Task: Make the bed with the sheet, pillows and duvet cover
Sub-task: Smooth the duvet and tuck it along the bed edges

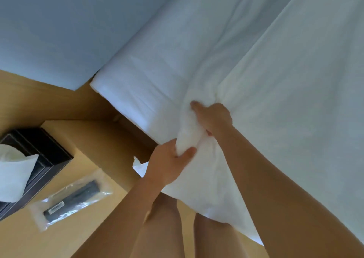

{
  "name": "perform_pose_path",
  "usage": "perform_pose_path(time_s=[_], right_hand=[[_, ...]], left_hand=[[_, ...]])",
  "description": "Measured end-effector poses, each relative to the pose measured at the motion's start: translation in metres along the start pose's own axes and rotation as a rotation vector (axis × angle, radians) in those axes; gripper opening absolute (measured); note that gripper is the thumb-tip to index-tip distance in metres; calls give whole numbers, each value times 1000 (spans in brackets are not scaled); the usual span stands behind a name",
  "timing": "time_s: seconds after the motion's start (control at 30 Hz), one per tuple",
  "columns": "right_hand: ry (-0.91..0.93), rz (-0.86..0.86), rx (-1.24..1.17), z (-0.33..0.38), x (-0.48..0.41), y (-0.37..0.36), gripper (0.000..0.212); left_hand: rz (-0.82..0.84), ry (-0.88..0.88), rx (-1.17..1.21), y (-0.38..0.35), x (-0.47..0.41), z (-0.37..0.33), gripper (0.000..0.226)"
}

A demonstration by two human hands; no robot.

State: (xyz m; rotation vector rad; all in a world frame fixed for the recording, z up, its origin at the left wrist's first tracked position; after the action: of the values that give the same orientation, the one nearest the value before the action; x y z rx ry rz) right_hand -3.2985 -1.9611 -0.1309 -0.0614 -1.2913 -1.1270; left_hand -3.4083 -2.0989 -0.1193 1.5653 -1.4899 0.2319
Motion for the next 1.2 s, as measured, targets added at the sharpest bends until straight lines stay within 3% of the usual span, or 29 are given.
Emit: perform_pose_path(time_s=[0.13, 0.27, 0.33, 0.4, 0.47, 0.57, 0.63, 0.77, 0.83, 0.9, 0.97, 1.03, 1.1, 1.2], right_hand=[[-25, 3, -183, 19, 5, 16, 22], [255, -199, -318, 74, 44, 46, 34], [414, -206, -384, 127, 69, 41, 39], [567, -117, -375, 192, 84, 11, 37], [621, -64, -348, 240, 86, -30, 34], [490, -77, -443, 238, 59, -70, 31], [378, -34, -314, 213, 38, -90, 32], [329, 6, -169, 202, 1, -108, 8], [342, 95, -191, 206, -5, -109, 10], [408, 295, -192, 200, -1, -108, 24], [481, 429, -227, 193, 1, -90, 29], [551, 292, -298, 188, -22, -36, 17], [578, 33, -308, 188, -54, 33, 9], [474, -214, -361, 181, -105, 122, 16]], left_hand=[[121, -58, 33, 37, 7, -39, 26], [50, -129, 158, 113, 18, -71, 22], [-141, -75, 152, 180, 21, -65, 8], [-429, -5, 16, 251, 18, -50, 29], [-611, -4, -111, 283, 8, -35, 9], [-546, 31, -421, 249, -29, -4, 25], [-397, 198, -566, 215, -53, 20, 34], [-332, 388, -591, 186, -84, 28, 56], [-341, 424, -602, 177, -92, 8, 63], [-387, 335, -576, 171, -92, -23, 68], [-467, 113, -493, 167, -94, -61, 72], [-509, -96, -503, 153, -111, -112, 72], [-497, -255, -599, 137, -142, -166, 67], [-453, -418, -706, 113, -203, -238, 61]])
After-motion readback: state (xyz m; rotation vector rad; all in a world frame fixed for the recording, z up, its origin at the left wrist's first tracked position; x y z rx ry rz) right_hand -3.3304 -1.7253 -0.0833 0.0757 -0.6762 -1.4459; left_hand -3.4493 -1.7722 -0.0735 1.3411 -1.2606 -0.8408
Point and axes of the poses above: each hand's wrist, its own x-axis away from the middle knuckle, its own y-axis out of the back of the hand, z = x × y, the point moved 5 cm from there along -x, towards the middle knuckle, and after that the axes turned 7 degrees about -x, right-handed, at the moved point
